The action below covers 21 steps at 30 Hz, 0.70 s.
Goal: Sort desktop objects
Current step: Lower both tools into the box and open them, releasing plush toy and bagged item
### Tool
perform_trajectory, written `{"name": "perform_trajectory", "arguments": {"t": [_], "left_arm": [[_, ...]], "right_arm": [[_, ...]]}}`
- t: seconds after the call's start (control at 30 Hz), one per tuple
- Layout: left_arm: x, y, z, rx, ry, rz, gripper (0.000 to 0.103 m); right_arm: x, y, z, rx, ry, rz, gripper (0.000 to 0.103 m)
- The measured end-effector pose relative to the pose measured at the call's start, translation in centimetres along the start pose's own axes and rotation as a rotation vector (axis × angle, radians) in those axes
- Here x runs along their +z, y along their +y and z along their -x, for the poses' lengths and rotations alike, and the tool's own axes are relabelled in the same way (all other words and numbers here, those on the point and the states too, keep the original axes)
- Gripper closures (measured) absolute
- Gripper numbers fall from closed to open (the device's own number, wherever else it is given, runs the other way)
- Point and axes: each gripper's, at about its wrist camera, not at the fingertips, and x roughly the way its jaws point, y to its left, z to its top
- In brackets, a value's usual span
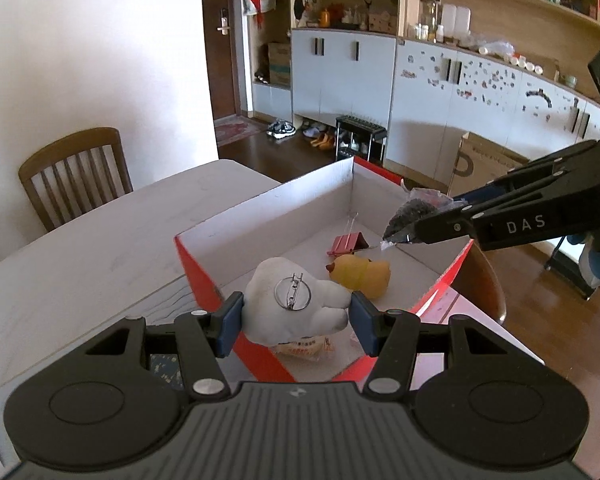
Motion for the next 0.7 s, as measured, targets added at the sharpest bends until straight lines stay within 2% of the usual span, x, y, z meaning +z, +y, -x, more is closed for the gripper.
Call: {"name": "perform_trajectory", "arguments": {"t": [0.23,0.7], "left_arm": [[0.9,-0.8,-3.6,0.005,0.049,-0.029,0.047],[2.6,-0.8,-10.2,0.018,0.135,-0.078,0.047]], "right_arm": [[0.9,-1.2,-2.3,-0.001,0.029,0.042,0.067],[2.6,-1.7,-9.5,0.018,0.1,0.081,0.067]]}}
